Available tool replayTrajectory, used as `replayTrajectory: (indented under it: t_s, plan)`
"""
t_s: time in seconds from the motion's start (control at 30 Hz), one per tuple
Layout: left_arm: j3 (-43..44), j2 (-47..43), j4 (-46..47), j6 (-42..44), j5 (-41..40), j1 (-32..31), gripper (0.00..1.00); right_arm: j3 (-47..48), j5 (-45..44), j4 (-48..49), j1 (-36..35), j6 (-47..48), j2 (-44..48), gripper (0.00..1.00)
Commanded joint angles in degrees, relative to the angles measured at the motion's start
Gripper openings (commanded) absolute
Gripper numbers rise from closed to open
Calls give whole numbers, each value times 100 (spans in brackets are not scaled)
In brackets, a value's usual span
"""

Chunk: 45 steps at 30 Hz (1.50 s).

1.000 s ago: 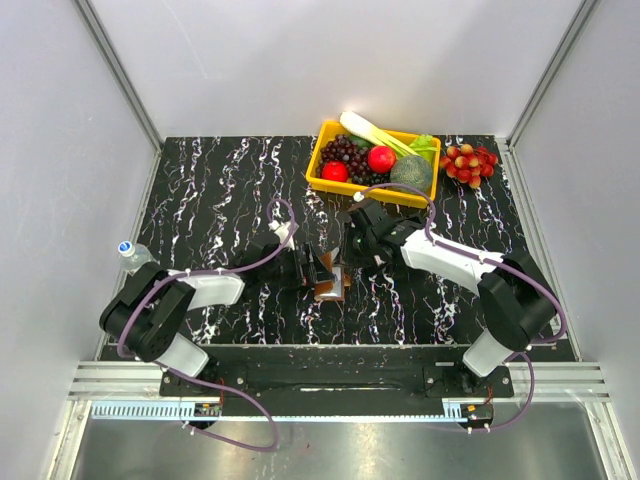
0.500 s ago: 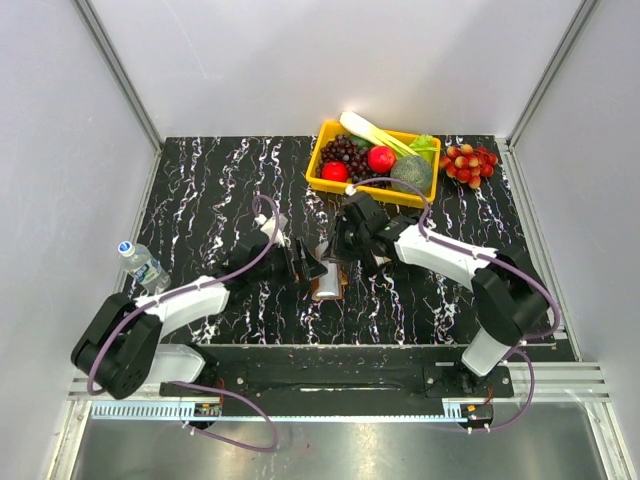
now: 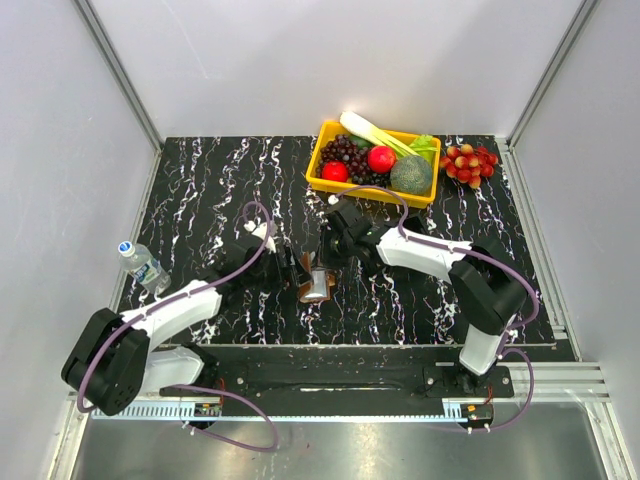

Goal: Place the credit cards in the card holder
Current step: Open the card holder at the center of the board.

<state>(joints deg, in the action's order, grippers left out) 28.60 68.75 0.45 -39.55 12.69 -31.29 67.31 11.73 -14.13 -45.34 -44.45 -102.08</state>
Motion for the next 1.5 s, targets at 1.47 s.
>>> replayTrajectory:
  t_s: [1.47]
  plan:
    - [-214,-731,-765,140,-372,475,49,177,673,675,-142,-223,-128,0]
